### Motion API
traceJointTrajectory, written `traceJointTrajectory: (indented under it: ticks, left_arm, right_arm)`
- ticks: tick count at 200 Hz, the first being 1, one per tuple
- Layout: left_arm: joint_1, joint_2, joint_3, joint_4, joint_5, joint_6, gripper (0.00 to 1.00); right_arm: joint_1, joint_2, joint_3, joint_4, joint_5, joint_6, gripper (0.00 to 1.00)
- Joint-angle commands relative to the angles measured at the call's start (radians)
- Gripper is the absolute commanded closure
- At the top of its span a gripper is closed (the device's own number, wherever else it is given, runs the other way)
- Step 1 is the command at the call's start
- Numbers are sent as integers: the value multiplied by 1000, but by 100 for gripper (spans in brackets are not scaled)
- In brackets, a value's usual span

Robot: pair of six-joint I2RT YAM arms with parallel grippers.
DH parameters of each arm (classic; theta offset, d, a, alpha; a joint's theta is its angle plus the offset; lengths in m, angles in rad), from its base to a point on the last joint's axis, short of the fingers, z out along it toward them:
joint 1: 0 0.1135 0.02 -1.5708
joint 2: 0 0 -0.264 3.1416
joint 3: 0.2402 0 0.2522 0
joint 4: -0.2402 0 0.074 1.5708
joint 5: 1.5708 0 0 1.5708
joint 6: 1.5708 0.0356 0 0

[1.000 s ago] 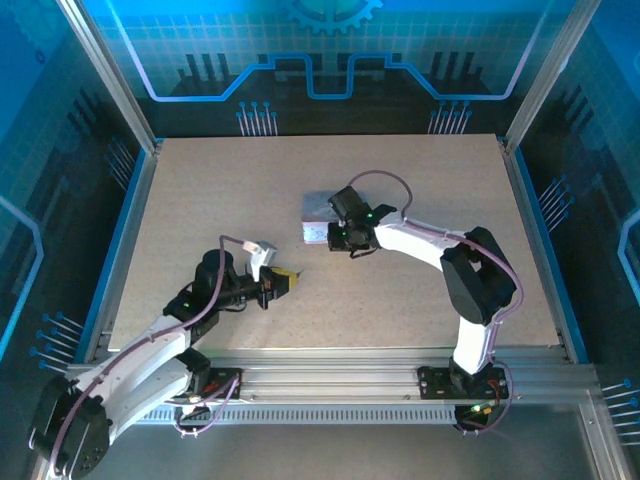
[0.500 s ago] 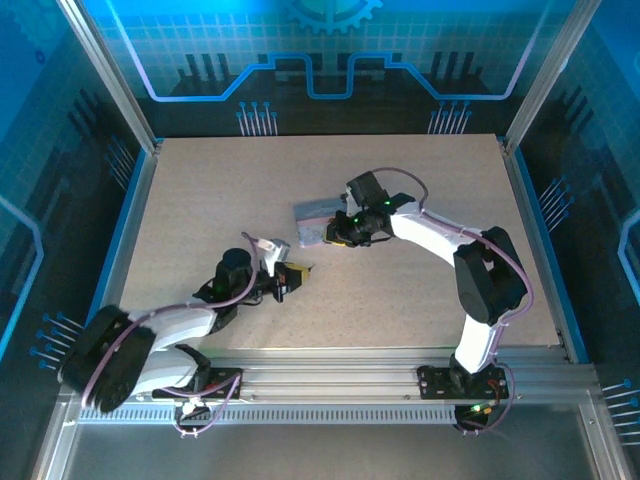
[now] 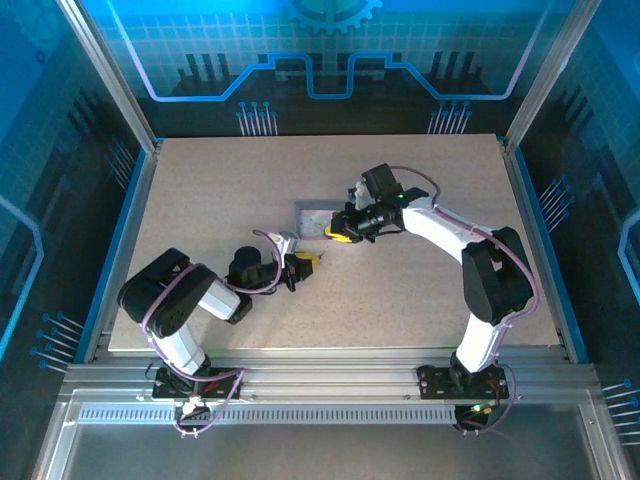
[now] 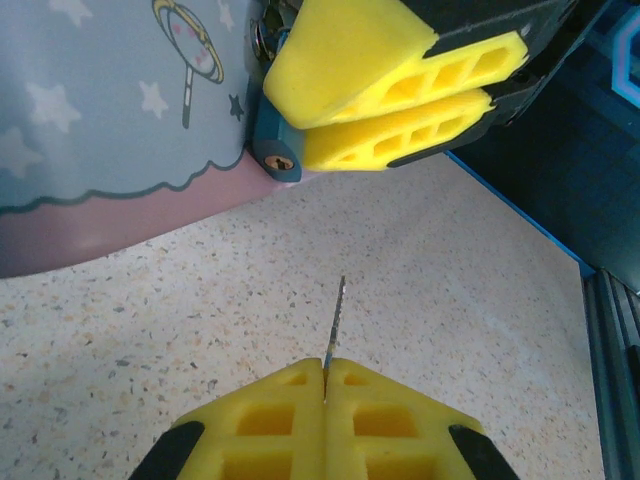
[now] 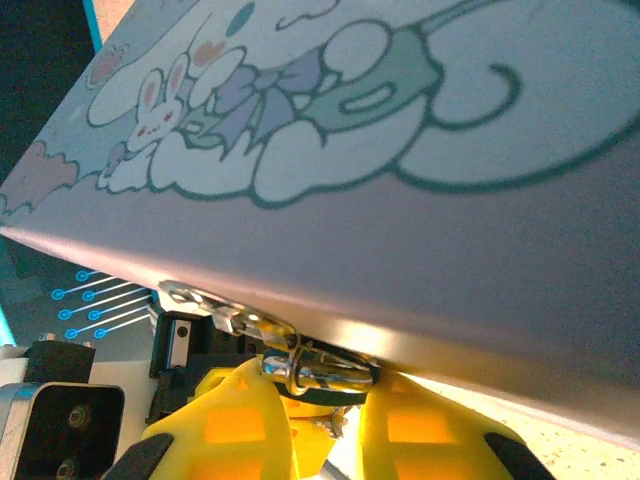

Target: Unlock a padlock with a key

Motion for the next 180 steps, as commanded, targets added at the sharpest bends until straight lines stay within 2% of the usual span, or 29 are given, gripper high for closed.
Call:
traceJointTrajectory:
  ticks: [1,25,74,180]
  left_arm:
    - [10,-9,17,118,-14,19,100]
    - [41,16,51,118,21,-34,100]
    - [43,73,110,118,45,-75,100]
    - [77,106,106,119,121,-179,100]
  right_arm:
    - [-12,-44,40,14,-84,0,100]
    - [-13,-44,40,12,-98,3,100]
    - [-19,-53,27,36,-129,18,100]
    - [-38,-58,-22,125,-139,37,100]
